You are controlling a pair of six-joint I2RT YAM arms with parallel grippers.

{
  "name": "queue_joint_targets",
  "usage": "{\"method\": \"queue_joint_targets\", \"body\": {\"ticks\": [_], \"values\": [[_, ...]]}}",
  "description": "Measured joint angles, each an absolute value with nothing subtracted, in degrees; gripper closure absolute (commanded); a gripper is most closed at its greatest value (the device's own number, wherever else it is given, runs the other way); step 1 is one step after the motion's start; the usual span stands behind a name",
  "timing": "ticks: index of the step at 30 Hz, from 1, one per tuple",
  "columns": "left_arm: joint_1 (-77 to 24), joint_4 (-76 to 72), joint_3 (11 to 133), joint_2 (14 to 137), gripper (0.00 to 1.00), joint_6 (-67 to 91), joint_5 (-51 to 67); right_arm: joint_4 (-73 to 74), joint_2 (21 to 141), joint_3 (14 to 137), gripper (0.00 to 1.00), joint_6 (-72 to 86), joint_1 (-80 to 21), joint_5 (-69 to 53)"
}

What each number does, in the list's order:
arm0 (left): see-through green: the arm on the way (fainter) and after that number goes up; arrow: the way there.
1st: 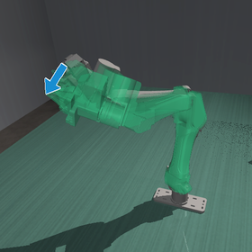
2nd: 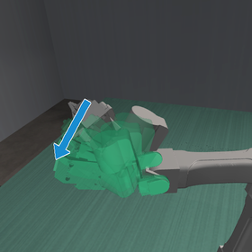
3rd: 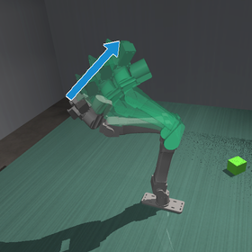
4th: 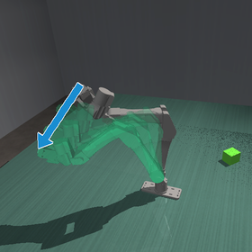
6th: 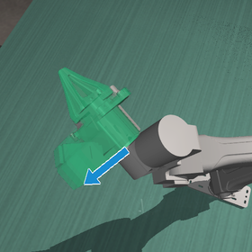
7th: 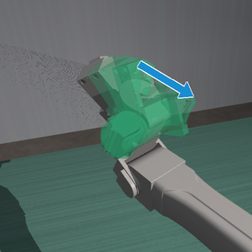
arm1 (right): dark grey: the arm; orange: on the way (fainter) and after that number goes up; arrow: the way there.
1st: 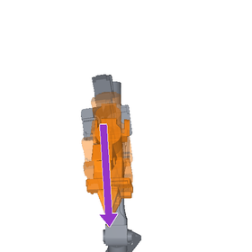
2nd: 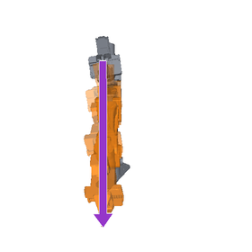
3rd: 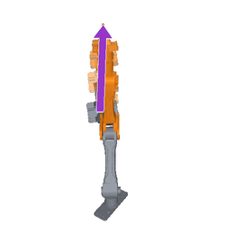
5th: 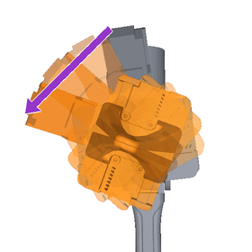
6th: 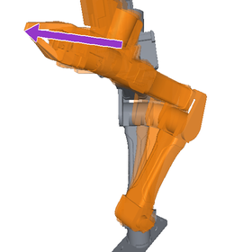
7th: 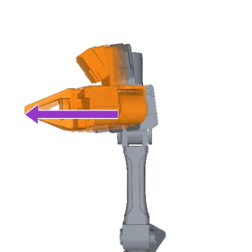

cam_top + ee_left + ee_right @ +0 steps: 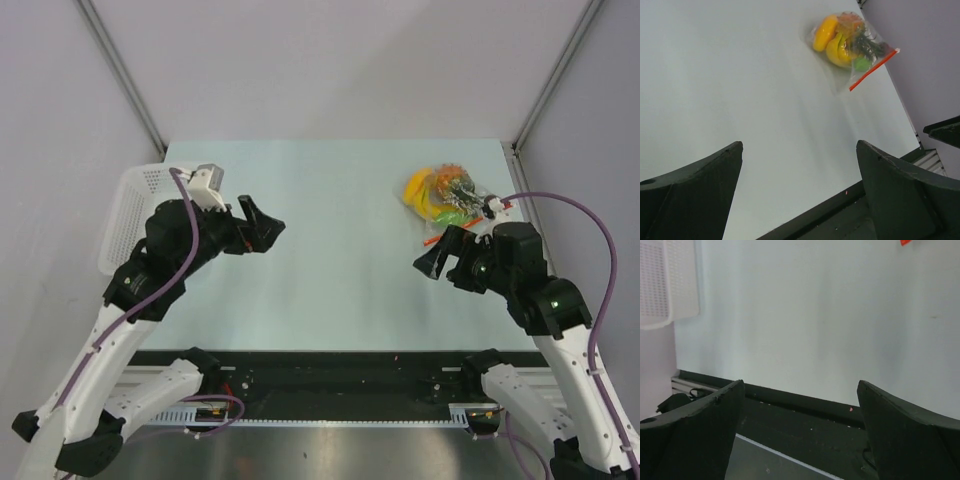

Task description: Open the zip-top bag and remove the fake food

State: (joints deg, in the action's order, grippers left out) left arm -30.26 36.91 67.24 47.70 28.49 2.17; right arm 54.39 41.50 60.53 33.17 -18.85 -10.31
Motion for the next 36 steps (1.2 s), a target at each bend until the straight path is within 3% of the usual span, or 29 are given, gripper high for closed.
{"method": "queue_joint_targets", "body": {"ticks": [12,21,32,36], "values": [[-30.3,38.6,70.0,54.4,0.01,28.5,4.8,56.2,49.6,61.1,0.00,31.2,-15.9,-7.6],[-30.3,36.2,69.4,57.9,0.02,30.0,10.2,52.4,60.6,61.1,0.00,31.2,-4.2,-11.2],[-30.3,34.3,68.9,68.2,0.09,27.1,20.6,36.2,74.5,56.1,0.00,31.5,14.3,-18.6],[-30.3,35.0,69.8,71.4,0.12,24.3,23.4,30.3,82.6,57.1,0.10,30.7,15.6,-21.0]]}}
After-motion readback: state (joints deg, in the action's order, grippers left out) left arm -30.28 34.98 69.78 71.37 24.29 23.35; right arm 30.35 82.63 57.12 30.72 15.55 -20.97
